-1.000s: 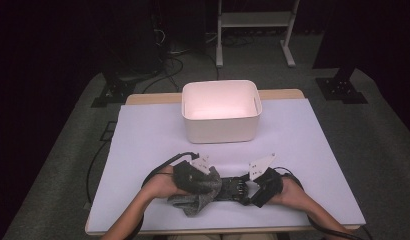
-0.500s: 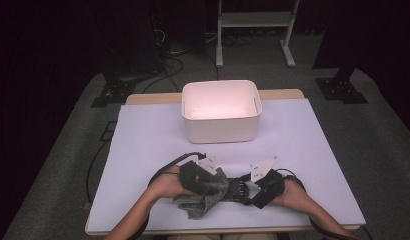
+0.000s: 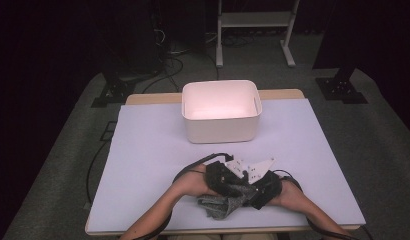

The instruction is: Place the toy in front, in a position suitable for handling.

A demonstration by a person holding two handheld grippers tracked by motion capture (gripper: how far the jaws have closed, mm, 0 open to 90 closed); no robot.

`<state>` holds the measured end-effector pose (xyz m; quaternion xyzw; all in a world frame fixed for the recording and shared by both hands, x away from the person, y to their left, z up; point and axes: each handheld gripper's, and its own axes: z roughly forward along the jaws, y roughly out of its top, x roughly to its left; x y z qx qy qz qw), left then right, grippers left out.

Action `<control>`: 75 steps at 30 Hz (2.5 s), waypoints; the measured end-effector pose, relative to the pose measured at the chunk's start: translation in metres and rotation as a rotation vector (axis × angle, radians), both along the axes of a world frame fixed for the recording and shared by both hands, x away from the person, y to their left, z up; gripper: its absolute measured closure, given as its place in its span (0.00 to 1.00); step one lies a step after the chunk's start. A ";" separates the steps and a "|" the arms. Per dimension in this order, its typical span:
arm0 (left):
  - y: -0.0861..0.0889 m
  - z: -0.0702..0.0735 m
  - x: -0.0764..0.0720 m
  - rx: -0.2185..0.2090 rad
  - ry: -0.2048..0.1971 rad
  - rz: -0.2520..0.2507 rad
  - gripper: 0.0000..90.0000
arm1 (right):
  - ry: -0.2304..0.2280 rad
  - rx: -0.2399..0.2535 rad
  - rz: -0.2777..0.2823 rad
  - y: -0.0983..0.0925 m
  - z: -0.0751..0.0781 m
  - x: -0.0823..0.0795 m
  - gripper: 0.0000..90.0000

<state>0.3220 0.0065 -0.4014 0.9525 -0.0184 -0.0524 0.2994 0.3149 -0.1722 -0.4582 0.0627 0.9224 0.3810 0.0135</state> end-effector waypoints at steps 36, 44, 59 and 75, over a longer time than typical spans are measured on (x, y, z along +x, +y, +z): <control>0.095 -0.006 0.003 -0.080 -0.020 0.147 0.88 | 0.004 0.019 0.013 -0.002 0.002 0.003 0.26; 0.060 -0.002 0.011 -0.086 -0.029 0.092 0.88 | 0.004 0.005 0.015 0.000 0.000 0.004 0.26; 0.054 -0.004 0.022 -0.080 -0.026 0.094 0.88 | 0.009 0.010 0.017 -0.001 -0.001 0.004 0.26; 0.109 -0.005 0.008 -0.073 -0.031 0.176 0.88 | -0.005 0.014 0.022 -0.001 0.001 0.004 0.26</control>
